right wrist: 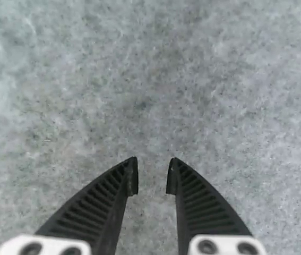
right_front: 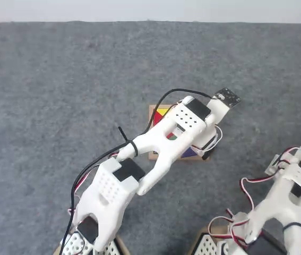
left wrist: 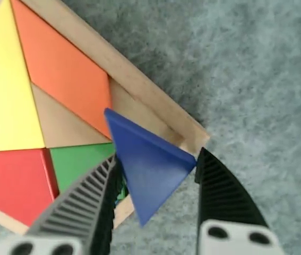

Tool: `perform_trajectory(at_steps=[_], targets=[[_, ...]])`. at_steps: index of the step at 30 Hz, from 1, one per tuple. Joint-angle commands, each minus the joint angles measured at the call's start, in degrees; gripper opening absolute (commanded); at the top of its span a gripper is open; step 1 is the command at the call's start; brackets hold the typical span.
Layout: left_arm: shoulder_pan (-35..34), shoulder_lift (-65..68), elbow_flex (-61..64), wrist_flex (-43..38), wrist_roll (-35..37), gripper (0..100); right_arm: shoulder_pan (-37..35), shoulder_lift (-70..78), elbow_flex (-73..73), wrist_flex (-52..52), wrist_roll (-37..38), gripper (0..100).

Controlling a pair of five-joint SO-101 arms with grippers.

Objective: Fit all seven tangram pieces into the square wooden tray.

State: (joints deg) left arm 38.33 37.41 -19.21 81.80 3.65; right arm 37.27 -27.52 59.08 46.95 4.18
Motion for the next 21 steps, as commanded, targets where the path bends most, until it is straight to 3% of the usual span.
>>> perform_trajectory(at_steps=[1, 7, 21], targets=[[-0.09, -0.97, -2.68, 0.79, 0.09, 21, -0.92, -0.22, -2.9, 0.22, 0.79, 10.4], [-0.18, -0.88, -2.68, 0.7, -1.14, 27, -1.36, -0.22, -2.9, 0.22, 0.97, 10.4], [-5.89, -1.05, -2.77, -1.58, -5.01, 27, -2.42, -0.66, -2.64, 0.31, 0.79, 10.3]])
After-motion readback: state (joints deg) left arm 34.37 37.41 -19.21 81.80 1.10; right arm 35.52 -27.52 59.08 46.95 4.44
